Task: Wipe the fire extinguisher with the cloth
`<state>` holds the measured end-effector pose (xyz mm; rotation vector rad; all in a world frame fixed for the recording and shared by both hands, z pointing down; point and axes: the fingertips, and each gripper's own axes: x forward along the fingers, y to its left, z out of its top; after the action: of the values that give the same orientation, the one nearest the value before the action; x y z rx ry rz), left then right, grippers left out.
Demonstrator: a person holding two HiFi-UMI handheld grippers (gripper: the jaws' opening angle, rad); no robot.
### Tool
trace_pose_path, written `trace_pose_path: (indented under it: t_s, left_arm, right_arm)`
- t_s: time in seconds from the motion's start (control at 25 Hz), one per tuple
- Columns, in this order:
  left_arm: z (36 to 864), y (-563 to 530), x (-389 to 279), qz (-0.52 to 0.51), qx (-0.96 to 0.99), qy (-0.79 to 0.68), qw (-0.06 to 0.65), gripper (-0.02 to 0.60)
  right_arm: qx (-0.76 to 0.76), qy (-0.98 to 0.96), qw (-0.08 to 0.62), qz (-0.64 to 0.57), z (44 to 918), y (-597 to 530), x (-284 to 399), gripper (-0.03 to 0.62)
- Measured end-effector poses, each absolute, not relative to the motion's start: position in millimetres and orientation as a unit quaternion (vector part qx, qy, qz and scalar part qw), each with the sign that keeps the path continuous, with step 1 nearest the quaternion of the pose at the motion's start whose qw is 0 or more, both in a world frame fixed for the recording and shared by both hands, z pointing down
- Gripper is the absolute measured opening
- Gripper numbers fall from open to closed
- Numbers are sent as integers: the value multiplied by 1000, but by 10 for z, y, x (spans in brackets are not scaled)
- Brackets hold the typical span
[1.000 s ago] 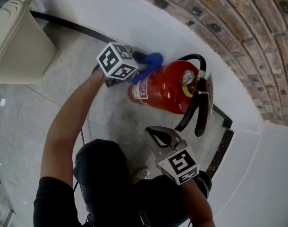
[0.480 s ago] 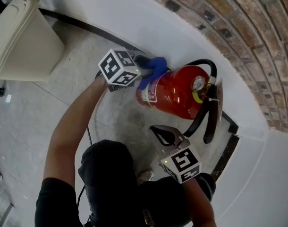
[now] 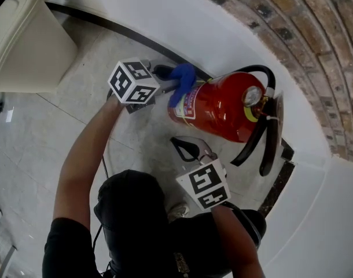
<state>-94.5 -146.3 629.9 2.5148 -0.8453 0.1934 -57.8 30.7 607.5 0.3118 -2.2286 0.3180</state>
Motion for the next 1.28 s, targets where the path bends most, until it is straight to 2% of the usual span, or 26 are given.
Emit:
trace_pose_path:
  t_s: [0.24, 0.6, 0.92, 1.28]
  left_arm:
    - [6516, -1427, -1020, 91, 906, -335, 243, 80]
    - [7051, -1566, -784, 143, 887, -346, 270, 75]
    - [7737, -1299, -861, 267, 843, -349, 311, 72]
    - [7736, -684, -764, 237, 832, -362, 347, 69]
  right_arm:
    - [113, -881, 439, 140, 6265, 318, -663, 3]
    - [95, -882, 438, 144, 6380, 367, -766, 3]
    - [88, -882, 441, 142, 6388, 433, -751, 3]
    - [82, -877, 457, 127, 6383, 461, -563, 3]
